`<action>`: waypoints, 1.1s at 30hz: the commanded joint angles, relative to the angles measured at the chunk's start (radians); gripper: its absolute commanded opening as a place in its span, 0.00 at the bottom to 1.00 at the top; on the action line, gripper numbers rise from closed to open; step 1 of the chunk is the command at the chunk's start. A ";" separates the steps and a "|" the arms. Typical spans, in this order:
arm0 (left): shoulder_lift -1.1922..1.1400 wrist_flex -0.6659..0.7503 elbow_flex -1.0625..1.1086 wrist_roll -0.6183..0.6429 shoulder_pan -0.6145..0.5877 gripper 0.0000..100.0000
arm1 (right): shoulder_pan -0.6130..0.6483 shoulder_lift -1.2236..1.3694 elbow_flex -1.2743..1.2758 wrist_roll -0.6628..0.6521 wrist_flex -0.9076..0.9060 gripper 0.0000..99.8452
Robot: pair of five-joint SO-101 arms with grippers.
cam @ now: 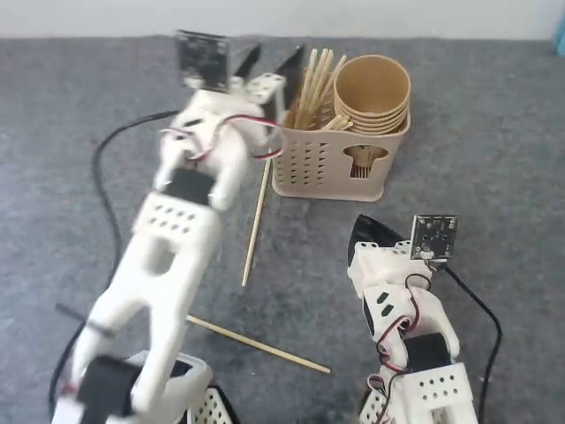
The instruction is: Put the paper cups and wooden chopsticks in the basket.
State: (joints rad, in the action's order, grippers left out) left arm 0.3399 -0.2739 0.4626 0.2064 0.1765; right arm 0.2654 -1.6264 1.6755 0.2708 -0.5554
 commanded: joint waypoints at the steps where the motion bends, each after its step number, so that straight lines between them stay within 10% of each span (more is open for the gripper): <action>1: 0.213 -0.356 -0.033 0.017 -0.094 0.21 | -0.013 -0.015 0.017 0.008 0.018 0.01; 11: 0.265 -0.562 0.165 0.009 -0.149 0.02 | -0.008 -0.013 0.017 0.008 0.016 0.01; 33: -0.582 -0.542 -0.113 -0.018 -0.046 0.11 | -0.012 -0.019 0.017 0.008 -0.012 0.01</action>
State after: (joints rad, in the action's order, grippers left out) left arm -0.1788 -0.8324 0.4503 0.1987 0.0859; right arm 0.2654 -1.6264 1.6755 0.2708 -0.5662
